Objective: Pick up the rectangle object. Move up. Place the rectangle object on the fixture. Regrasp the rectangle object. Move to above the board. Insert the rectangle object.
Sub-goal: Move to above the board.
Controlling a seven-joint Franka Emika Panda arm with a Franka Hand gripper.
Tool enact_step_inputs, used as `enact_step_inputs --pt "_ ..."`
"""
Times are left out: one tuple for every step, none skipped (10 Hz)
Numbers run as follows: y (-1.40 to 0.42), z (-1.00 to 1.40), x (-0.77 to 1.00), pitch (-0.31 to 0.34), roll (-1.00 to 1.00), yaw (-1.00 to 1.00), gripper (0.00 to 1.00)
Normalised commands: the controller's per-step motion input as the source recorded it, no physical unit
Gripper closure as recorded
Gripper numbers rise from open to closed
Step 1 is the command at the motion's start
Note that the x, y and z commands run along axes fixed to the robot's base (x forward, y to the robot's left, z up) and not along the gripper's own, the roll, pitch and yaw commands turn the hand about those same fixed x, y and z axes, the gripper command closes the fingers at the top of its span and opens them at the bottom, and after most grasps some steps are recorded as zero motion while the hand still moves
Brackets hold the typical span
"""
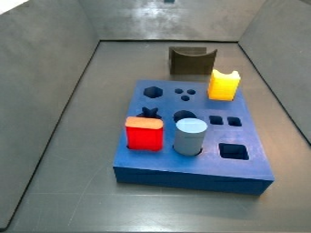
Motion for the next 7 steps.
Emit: enact_step_inputs --pt "-1.00 -0.13 -0.27 -0.016 -1.00 -0.12 1.00" --pt "-1.00 -0.13 -0.27 -0.007 -1.00 -0.11 1.00" --pt "-1.00 -0.13 -0.27 -0.006 -1.00 -0.11 1.00" --pt "-1.00 -0.12 -0.29 -0.001 -1.00 -0.11 1.00" --pt "-1.00 -0.12 -0.30 0.000 -1.00 -0.10 1.00" --pt "-1.00 -0.12 -0.31 0.001 -1.00 -0.10 1.00" --pt "-1.00 -0.11 -0.32 0.003 -1.00 -0.09 1.00"
